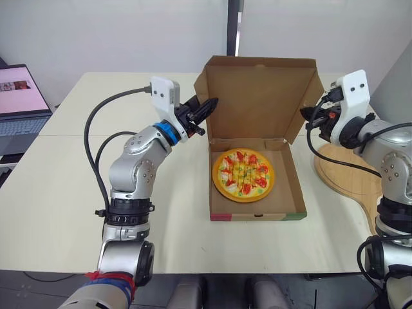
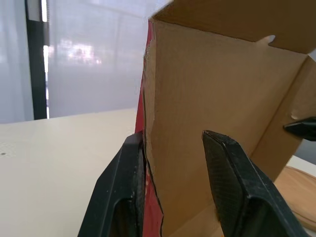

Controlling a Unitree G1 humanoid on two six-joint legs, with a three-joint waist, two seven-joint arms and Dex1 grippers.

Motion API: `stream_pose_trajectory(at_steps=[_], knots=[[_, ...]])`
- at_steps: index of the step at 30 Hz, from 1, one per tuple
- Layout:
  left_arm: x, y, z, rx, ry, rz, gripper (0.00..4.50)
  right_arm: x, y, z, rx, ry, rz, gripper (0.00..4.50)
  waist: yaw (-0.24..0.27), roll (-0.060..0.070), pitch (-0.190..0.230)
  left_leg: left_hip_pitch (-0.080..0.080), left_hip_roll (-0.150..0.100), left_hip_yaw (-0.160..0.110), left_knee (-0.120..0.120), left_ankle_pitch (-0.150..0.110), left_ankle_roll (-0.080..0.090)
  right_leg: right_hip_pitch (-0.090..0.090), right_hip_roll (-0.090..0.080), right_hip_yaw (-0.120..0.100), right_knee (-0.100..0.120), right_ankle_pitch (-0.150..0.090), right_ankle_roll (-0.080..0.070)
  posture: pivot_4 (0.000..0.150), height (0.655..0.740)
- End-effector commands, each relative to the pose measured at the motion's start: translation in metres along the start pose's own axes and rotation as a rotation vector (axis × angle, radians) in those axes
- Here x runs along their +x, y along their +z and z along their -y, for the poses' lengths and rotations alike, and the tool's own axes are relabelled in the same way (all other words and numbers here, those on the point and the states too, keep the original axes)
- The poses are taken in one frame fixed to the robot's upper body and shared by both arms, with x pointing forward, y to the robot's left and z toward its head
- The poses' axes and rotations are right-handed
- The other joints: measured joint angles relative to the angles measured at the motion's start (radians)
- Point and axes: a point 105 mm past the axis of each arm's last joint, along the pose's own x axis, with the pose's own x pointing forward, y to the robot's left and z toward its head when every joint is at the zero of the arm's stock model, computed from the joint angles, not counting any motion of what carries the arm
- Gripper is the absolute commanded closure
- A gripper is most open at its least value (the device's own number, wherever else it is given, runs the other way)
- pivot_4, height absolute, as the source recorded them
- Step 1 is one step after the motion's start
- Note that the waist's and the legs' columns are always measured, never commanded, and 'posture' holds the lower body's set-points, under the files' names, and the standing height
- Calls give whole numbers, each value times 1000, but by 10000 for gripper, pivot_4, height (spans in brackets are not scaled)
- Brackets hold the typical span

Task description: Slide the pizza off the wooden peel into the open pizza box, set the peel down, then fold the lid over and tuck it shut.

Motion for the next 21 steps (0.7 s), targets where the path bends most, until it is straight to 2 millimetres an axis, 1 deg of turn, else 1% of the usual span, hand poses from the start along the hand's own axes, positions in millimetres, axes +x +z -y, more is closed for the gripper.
stream_pose_trajectory(at_steps=[1,3,4,5,6,7,9,11,14,15,18,21], knots=[[-4,10,11,13,-21,55,26755,-4,17,-9,-35,32,80,45000,0,0,0,0,0,0,0,0,0,0,0,0,0,0,0,1500,7281],[-7,9,11,-1,-25,60,26755,-4,17,-10,-33,34,82,45000,0,0,0,0,0,0,0,0,0,0,0,0,0,0,0,1500,7281],[-7,7,9,-6,-15,55,23469,-4,17,-10,-32,36,83,45000,0,0,0,0,0,0,0,0,0,0,0,0,0,0,0,1500,7281],[-8,5,7,3,-9,48,21780,-4,17,-10,-32,38,83,45000,0,0,0,0,0,0,0,0,0,0,0,0,0,0,0,1500,7281],[-8,5,5,20,4,49,18467,-4,17,-10,-33,41,84,45000,1,0,0,0,0,0,0,0,0,0,0,0,0,0,0,1500,7281],[-9,5,2,28,17,54,16079,-3,17,-10,-33,42,84,45000,1,0,0,0,0,0,0,0,0,0,0,0,0,0,0,1500,7281],[-11,8,0,47,31,76,9433,-3,17,-11,-34,45,84,45000,0,0,0,0,0,0,0,0,0,0,0,0,0,0,0,1500,7281],[-14,11,1,60,38,100,4228,-3,16,-11,-35,47,83,45000,0,0,0,0,0,0,0,0,0,0,0,0,0,0,0,1500,7281],[-18,8,0,87,92,111,4228,-2,16,-11,-36,52,83,45000,-1,0,0,0,0,0,0,0,0,0,0,0,0,0,0,1500,7281],[-20,5,-3,89,127,109,4228,-2,16,-11,-36,53,83,45000,-1,0,0,0,0,0,0,0,0,0,0,0,0,0,0,1500,7281],[-23,-2,-5,83,145,107,4228,-2,15,-11,-36,55,83,45000,0,0,0,0,0,0,0,0,0,0,0,0,0,0,0,1500,7281],[-24,0,-9,70,169,129,4228,-2,15,-11,-38,57,82,45000,1,0,0,0,0,0,0,0,0,0,0,0,0,0,0,1500,7281]])
